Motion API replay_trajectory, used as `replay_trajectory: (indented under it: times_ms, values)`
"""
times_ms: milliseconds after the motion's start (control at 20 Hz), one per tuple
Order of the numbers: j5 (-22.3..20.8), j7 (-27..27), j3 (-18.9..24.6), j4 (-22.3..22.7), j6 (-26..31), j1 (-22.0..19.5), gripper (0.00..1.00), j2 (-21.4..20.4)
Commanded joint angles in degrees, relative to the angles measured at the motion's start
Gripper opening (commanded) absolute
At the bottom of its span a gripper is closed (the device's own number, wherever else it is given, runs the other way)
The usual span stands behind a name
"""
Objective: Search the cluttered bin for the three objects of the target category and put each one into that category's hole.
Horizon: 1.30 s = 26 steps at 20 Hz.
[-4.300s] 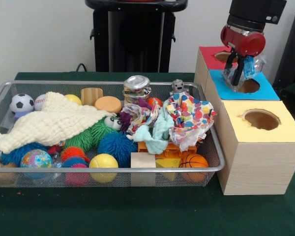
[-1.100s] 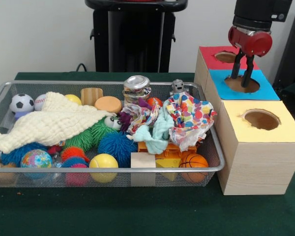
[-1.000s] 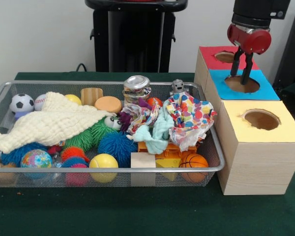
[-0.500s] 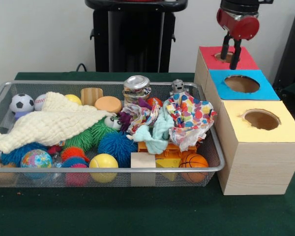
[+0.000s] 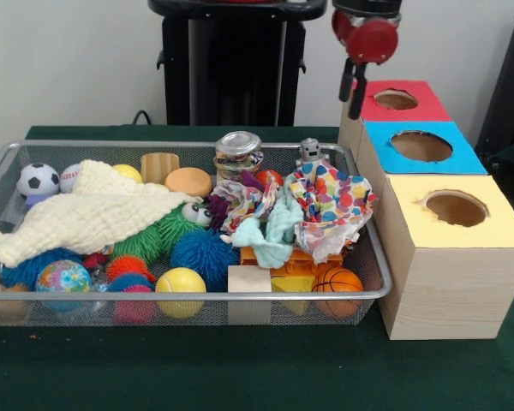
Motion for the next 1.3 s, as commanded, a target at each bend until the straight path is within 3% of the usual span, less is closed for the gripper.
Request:
replay_trajectory:
  times_ms: [50,200,300,500,850,1300]
  values:
    - [-0.85,-0.41,12.98,4.28,-10.64,-8.19,1.00,-0.68]
    - [-2.48,-1.17,22.09,8.57,-19.30,-15.03,1.00,-2.21]
    - [-6.37,1.26,27.11,10.55,-24.69,-19.47,1.00,-2.14]
    - [-14.09,7.04,32.98,11.44,-31.03,-24.94,1.00,-0.12]
    - [-16.53,11.11,33.96,10.88,-32.36,-25.07,1.00,0.67]
    - [-16.41,10.51,33.03,10.42,-31.19,-24.29,1.00,0.40]
